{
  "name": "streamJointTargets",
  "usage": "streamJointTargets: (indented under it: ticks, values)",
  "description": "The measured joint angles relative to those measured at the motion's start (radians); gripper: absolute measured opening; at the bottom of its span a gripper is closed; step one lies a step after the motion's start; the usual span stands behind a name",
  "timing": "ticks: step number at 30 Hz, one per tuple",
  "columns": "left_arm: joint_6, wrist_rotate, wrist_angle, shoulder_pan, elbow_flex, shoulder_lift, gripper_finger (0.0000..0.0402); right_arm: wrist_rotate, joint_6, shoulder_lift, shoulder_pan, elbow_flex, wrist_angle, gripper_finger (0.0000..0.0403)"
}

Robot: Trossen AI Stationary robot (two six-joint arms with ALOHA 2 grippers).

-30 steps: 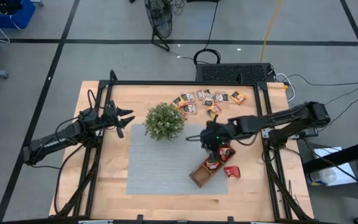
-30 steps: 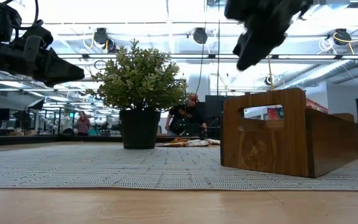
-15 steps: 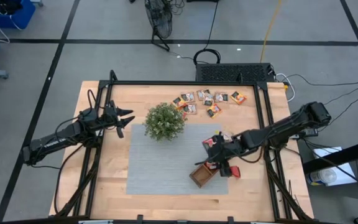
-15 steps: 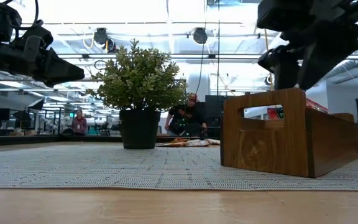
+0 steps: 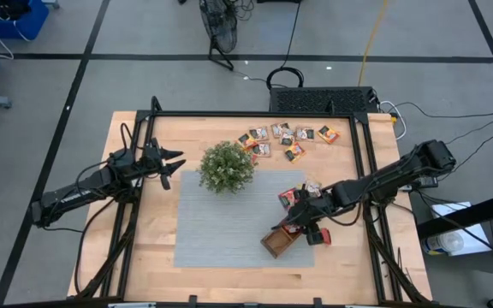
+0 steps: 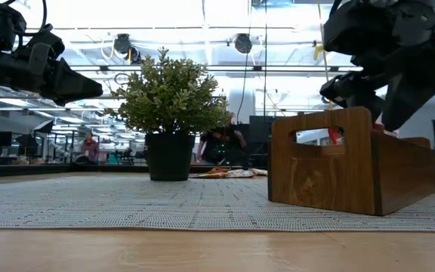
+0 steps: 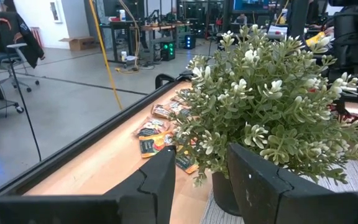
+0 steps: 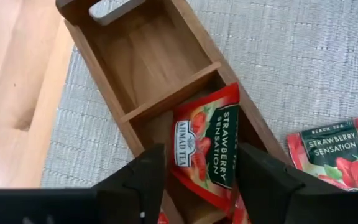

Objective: Pick & Place Tea
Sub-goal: Put the strawberry tea sachet into the brown organizer

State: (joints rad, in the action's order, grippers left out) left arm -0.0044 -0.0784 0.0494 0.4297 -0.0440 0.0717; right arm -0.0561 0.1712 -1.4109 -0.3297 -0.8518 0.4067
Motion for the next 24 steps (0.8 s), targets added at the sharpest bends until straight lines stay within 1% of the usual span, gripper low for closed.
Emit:
streamJointTargets:
  ticks: [5,8,11,15,16,20,24]
  values:
    - [0.000,0.000,0.000,0.000,0.000,0.000,0.0147,-0.001,0.000,0.000,-0.001,0.000,-0.012,0.0146]
    - [0.000,0.000,0.000,0.000,0.000,0.000,0.0147,0.000,-0.008,0.000,0.000,0.000,-0.013,0.0122]
    - [0.000,0.000,0.000,0.000,0.000,0.000,0.0147,0.001,-0.043,0.000,0.000,0.000,-0.011,0.0084]
    - [0.000,0.000,0.000,0.000,0.000,0.000,0.0147,0.002,-0.084,0.000,0.000,0.000,-0.011,0.0016]
    - [0.000,0.000,0.000,0.000,0.000,0.000,0.0147,0.002,-0.095,0.000,0.000,0.000,-0.011,0.0008]
    - [0.000,0.000,0.000,0.000,0.000,0.000,0.0148,0.003,-0.118,0.000,-0.006,-0.001,-0.034,0.0003]
    - [0.000,0.000,0.000,0.000,0.000,0.000,0.0148,0.025,-0.169,0.025,-0.042,-0.037,-0.019,0.0001]
